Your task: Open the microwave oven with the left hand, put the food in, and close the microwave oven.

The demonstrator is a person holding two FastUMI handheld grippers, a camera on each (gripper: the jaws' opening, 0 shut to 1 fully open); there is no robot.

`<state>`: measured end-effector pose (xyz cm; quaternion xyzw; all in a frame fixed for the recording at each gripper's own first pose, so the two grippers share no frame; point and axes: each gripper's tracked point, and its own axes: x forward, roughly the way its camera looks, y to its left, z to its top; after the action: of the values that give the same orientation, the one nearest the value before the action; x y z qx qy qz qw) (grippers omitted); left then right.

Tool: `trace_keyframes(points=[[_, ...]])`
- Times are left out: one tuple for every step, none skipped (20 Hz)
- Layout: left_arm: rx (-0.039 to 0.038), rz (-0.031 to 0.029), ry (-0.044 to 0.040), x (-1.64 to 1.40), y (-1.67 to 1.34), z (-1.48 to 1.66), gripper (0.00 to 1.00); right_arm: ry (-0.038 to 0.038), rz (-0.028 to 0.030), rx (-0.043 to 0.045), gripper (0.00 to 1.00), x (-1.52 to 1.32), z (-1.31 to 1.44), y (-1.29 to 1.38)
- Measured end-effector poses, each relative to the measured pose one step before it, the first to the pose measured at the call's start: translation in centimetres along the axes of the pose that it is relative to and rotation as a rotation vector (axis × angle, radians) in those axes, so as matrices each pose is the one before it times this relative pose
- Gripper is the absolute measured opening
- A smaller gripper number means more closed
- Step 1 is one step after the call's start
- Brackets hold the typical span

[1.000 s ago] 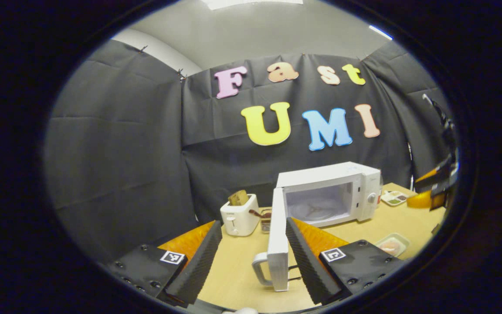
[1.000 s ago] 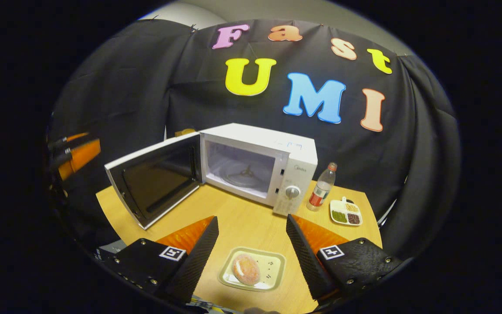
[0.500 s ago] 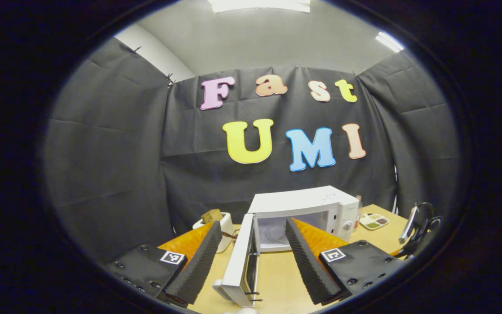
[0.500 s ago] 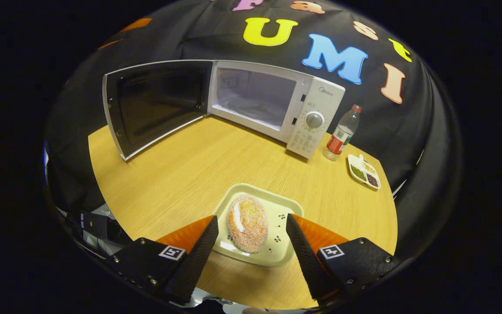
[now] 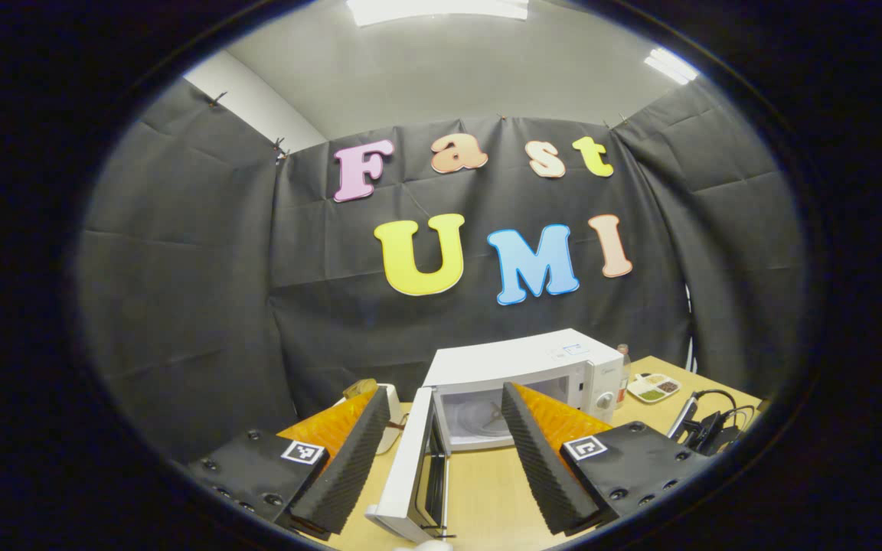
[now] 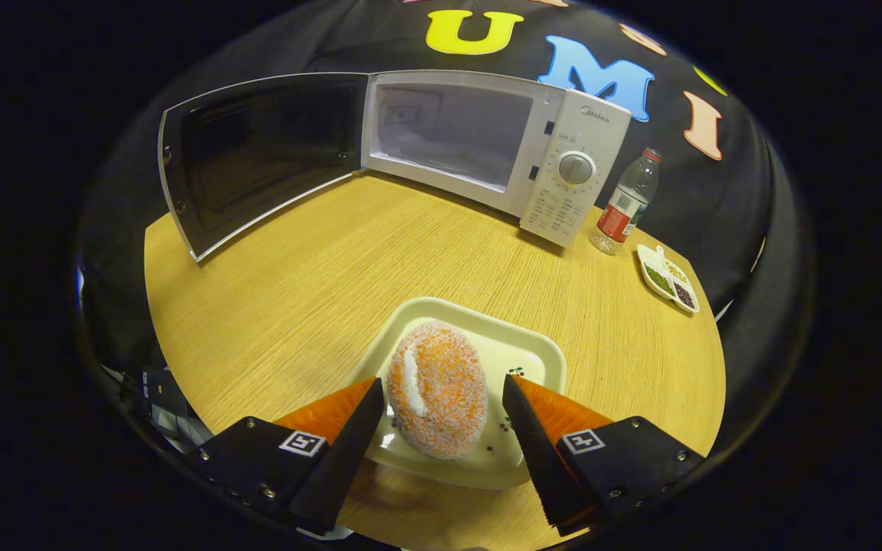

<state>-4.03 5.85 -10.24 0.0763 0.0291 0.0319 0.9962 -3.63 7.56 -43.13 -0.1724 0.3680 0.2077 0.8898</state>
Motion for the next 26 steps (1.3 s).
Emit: trace_keyframes(points=[[0.00237,-0.00183,0.00468,0.074,-0.116,-0.190,1.00,0.00879,0.00791,0.00230,0.96,0.192,0.028,0.052],[0.00003,-0.00065,0.00474,0.290,-0.034,-0.179,1.00,0.00855,0.01912,0.00962,0.93,0.176,0.144,0.232],[-0.00274,-0.00405,0.00106,0.223,-0.152,-0.119,0.99,0.00858,0.00614,-0.00025,0.87,0.338,-0.315,0.154],[-0.00397,-0.00210,0.00502,0.181,-0.004,-0.226,0.97,0.01151,0.00685,-0.01449,0.78,0.875,-0.494,-0.036],[0.00027,0.00481,0.01089,0.319,0.177,-0.583,1.00,-0.01277,0.00567,0.01166,0.76,-0.415,0.608,-0.021],[-0.00153,0.00348,0.00944,0.212,0.161,-0.434,1.00,0.01931,0.00952,0.00727,0.73,-0.369,-0.176,0.020],[-0.00410,0.00227,0.00349,0.224,0.117,-0.107,1.00,-0.00031,0.00584,0.00660,0.74,-0.024,0.136,-0.031],[-0.00389,0.00050,0.00192,0.135,0.082,-0.155,1.00,0.00802,0.00581,0.00601,0.73,-0.178,0.110,-0.065],[0.00067,0.00177,0.00280,0.068,0.107,-0.085,0.98,0.00266,0.00238,0.00655,0.73,-0.079,0.050,-0.072],[0.00241,0.00260,0.00218,0.163,0.237,-0.047,0.98,-0.00737,0.01474,0.01143,0.71,-0.332,0.393,0.266],[0.00162,-0.00038,0.00048,-0.005,0.136,-0.006,1.00,-0.00855,0.01153,0.01319,0.71,-0.392,0.717,0.281],[0.00030,0.00019,0.00152,0.110,0.140,-0.029,0.98,-0.01817,0.01533,0.02542,0.73,-0.565,0.947,0.269],[0.00066,0.00040,-0.00024,0.105,0.148,0.081,0.98,-0.01938,0.02310,0.04162,0.73,-0.380,1.240,0.539],[0.00031,0.00021,-0.00046,0.122,0.135,0.027,0.98,-0.02428,0.02185,0.05212,0.73,-0.302,1.417,0.633],[-0.00290,-0.00179,-0.00506,0.215,0.045,0.170,0.98,-0.02589,0.02489,0.06105,0.73,-0.019,1.688,0.759],[-0.00703,-0.00400,-0.00333,-0.021,0.120,0.125,0.98,-0.02985,0.01790,0.06712,0.73,0.148,1.693,0.792],[-0.00387,-0.00305,0.00128,0.125,0.080,-0.053,0.98,-0.02607,0.02112,0.06764,0.73,0.350,1.608,0.991],[0.00227,0.00312,0.00606,0.086,0.269,-0.375,0.97,-0.02734,0.02298,0.06629,0.73,0.634,1.456,1.081],[0.00405,0.00269,0.00483,0.126,0.215,-0.233,0.94,-0.02302,0.01932,0.05899,0.71,0.811,1.469,1.045],[0.00302,0.00091,0.00294,0.145,0.224,-0.118,1.00,-0.02192,0.00892,0.03994,0.73,0.845,1.231,0.865],[0.00440,0.00026,0.00385,0.170,0.224,-0.038,1.00,-0.02484,-0.00205,0.02359,0.70,0.918,1.259,0.551],[0.00555,0.00260,0.00518,0.315,0.222,-0.206,1.00,-0.02650,-0.01629,0.02556,0.73,1.294,0.949,0.141],[0.00313,-0.00067,0.00593,0.188,0.265,-0.275,0.99,-0.01424,0.01307,0.04138,0.72,1.270,0.656,0.714],[-0.00086,0.00100,0.00487,0.101,0.233,-0.229,0.98,-0.01951,0.00643,0.04516,0.72,1.168,0.642,0.688],[-0.00316,0.00324,0.00088,0.171,0.342,0.053,1.00,-0.02291,0.00549,0.03173,0.73,1.311,0.903,0.714],[-0.00183,0.00476,0.00311,0.263,0.395,-0.102,1.00,-0.01571,-0.00323,0.02140,0.73,1.192,0.678,0.353]])
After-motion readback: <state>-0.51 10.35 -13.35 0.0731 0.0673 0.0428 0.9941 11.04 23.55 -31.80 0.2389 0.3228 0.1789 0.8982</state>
